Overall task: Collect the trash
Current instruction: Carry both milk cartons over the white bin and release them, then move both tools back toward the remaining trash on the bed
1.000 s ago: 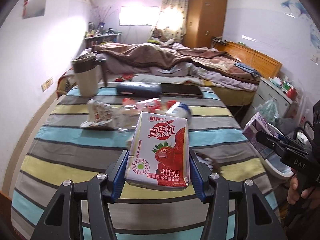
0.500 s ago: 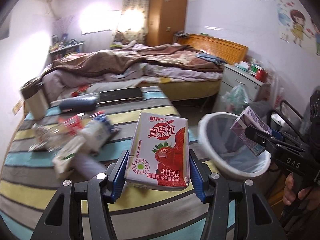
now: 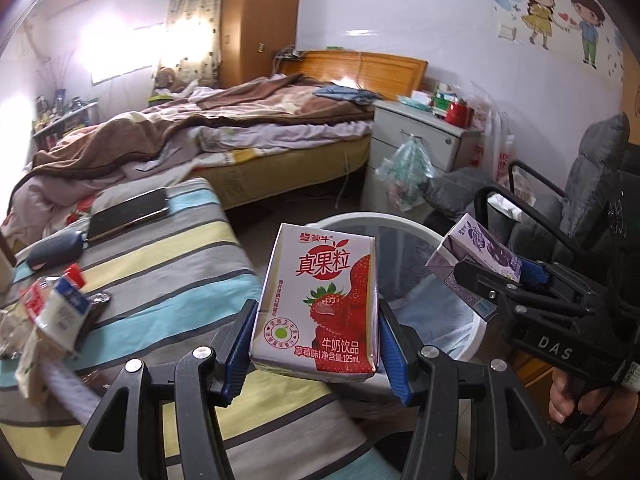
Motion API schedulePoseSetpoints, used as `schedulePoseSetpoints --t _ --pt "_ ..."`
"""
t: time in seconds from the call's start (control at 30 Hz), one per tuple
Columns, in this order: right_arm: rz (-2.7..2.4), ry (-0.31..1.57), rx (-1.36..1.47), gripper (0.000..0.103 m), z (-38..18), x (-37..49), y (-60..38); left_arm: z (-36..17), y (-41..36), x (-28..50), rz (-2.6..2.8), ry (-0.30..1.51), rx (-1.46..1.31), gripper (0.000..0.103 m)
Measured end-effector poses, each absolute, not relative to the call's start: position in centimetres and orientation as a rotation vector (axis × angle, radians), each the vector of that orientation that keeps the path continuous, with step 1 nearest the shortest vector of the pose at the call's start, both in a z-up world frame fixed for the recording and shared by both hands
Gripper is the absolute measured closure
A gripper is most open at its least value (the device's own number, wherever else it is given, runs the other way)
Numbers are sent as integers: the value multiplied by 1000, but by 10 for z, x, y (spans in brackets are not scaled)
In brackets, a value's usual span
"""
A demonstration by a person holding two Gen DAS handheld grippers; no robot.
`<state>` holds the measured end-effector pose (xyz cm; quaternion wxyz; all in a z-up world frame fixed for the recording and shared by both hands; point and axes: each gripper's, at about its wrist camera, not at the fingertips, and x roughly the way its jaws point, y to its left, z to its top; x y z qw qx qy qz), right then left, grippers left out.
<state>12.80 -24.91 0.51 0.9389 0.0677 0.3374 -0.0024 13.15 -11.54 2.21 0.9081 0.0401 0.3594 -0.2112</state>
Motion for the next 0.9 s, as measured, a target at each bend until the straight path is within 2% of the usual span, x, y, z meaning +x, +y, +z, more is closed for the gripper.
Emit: schedulePoseSetpoints --t 0.4,0.47,0.5,0.9 --pt "-62 800 110 37 -20 142 -267 -1 -137 157 -457 816 96 46" --pt "-65 806 105 37 -21 141 -267 -3 -136 159 -450 821 93 43" --pt "-68 806 104 37 -21 140 -267 -3 -135 159 -445 821 93 40" --pt "-67 764 99 37 -9 129 -260 9 -109 141 -404 773 73 39"
